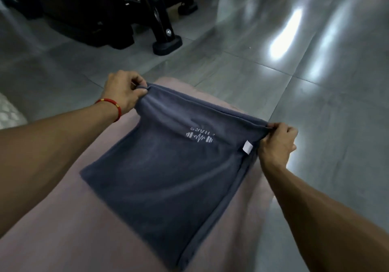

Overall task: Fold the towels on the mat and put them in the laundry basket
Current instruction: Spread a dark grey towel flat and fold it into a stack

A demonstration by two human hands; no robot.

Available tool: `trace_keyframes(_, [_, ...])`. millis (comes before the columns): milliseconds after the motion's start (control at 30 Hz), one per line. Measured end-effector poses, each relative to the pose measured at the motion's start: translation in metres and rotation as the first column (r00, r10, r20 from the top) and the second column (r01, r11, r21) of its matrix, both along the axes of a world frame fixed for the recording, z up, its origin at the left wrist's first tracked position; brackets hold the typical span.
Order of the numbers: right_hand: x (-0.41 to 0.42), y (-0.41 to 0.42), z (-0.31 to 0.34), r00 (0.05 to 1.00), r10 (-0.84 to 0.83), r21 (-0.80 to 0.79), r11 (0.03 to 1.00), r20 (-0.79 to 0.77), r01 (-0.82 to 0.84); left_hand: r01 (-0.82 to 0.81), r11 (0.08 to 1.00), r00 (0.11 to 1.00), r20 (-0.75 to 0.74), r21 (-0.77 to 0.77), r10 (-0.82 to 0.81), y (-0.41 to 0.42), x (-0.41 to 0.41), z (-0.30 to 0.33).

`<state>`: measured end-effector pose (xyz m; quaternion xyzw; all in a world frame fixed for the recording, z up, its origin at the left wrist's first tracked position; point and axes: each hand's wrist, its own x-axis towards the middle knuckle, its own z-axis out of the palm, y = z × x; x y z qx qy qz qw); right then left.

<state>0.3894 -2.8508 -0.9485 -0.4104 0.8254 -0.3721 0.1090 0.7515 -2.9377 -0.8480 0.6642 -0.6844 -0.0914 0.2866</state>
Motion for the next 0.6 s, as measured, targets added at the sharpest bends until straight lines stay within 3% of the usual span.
trace_keyframes(100, [0.02, 0.002, 0.066, 0.986, 0.16, -0.044, 0.986, -0.051, -0.163, -0.036, 0.998, 0.999, -0.009, -0.054, 0.035, 0.055, 0.044, 0.042])
trace_keyframes(167, [0.042, 0.003, 0.113, 0.967, 0.219, -0.073, 0.971, -0.13, -0.23, -0.086, 0.992, 0.994, -0.08, -0.092, 0.078, 0.093, 0.08, 0.073])
trace_keyframes(300, [0.106, 0.009, 0.199, 0.906, 0.402, -0.163, 0.893, -0.132, -0.42, -0.23, 0.961, 0.96, -0.198, -0.156, 0.198, 0.17, 0.158, 0.131])
trace_keyframes(467, [0.182, 0.02, 0.296, 0.721, 0.688, -0.154, 0.706, -0.084, -0.691, -0.387, 0.894, 0.902, -0.295, -0.225, 0.316, 0.271, 0.239, 0.198])
trace_keyframes(600, [0.235, 0.037, 0.341, 0.569, 0.82, -0.192, 0.549, -0.067, -0.813, -0.475, 0.844, 0.864, -0.315, -0.25, 0.393, 0.344, 0.283, 0.225])
